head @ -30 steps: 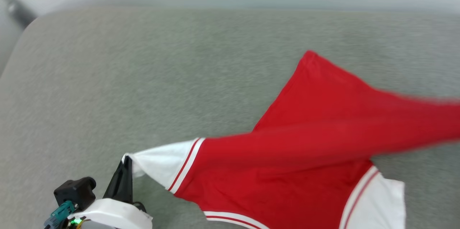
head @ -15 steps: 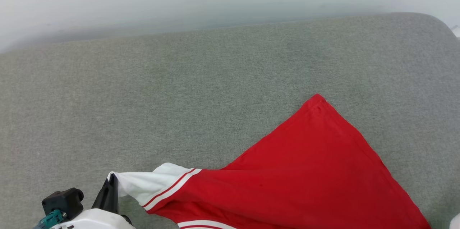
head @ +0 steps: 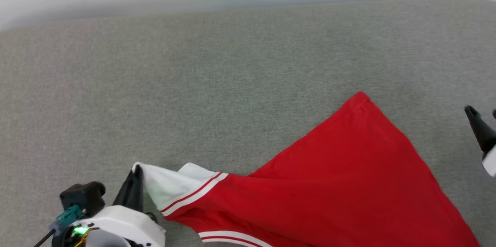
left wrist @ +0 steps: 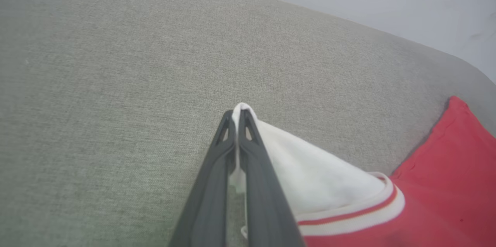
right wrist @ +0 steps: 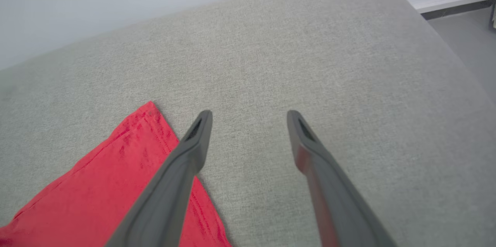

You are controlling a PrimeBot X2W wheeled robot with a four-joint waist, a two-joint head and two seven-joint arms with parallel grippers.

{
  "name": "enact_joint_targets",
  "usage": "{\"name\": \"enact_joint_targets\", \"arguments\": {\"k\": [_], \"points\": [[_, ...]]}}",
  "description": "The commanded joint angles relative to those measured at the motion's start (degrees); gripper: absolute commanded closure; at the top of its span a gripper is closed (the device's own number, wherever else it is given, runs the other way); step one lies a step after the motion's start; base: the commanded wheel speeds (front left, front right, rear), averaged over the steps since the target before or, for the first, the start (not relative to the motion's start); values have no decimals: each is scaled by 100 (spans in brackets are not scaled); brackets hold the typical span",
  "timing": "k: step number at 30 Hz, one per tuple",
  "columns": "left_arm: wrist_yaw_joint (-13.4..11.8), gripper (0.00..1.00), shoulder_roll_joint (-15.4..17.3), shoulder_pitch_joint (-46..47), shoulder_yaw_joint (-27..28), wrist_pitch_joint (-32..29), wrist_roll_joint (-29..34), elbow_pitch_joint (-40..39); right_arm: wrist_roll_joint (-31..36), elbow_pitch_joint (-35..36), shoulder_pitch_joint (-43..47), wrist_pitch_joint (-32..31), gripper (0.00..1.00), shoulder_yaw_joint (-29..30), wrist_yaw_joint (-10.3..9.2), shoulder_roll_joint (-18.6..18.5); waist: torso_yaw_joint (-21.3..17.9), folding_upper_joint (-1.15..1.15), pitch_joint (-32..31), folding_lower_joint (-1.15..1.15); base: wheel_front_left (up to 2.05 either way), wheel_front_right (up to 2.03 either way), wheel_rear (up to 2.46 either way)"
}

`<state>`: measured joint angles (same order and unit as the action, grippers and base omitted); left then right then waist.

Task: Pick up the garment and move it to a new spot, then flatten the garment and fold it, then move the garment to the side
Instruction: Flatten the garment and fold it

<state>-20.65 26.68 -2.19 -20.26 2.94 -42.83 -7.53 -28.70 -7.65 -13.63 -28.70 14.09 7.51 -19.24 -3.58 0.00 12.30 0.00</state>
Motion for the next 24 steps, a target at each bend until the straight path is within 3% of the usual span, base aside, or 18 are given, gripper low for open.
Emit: {"name": "enact_joint_targets", "arguments": {"k": [1, 6, 12, 22, 23, 24], "points": [[41, 100, -50, 145, -65, 16, 47, -9, -33, -99, -261, -75, 0, -121, -4, -17, 184, 0, 201, 0, 0, 0, 0], [152, 100, -171, 499, -250, 26, 149, -26, -64, -362, -1004, -1276, 0, -627, -4, -209, 473, 0, 499, 0, 0, 0, 0], [339, 100, -333, 961, -489, 67, 307, 13, 188, -355, -1630, -2817, 0, -931, -4, -145, 856, 0, 832, 0, 0, 0, 0], [496, 100, -588, 1344, -698, 192, 362, 198, 558, -1052, -1809, -3707, 0, -1227, -4, 146, 1175, 0, 1188, 0, 0, 0, 0], [510, 100, -607, 1354, -706, 198, 355, 219, 589, -1108, -1753, -3748, 15, -1251, -4, 169, 1187, 0, 1203, 0, 0, 0, 0], [525, 100, -620, 1356, -712, 210, 348, 247, 570, -1150, -1700, -3802, 75, -1283, -4, 198, 1193, 0, 1212, 0, 0, 0, 0]]}}
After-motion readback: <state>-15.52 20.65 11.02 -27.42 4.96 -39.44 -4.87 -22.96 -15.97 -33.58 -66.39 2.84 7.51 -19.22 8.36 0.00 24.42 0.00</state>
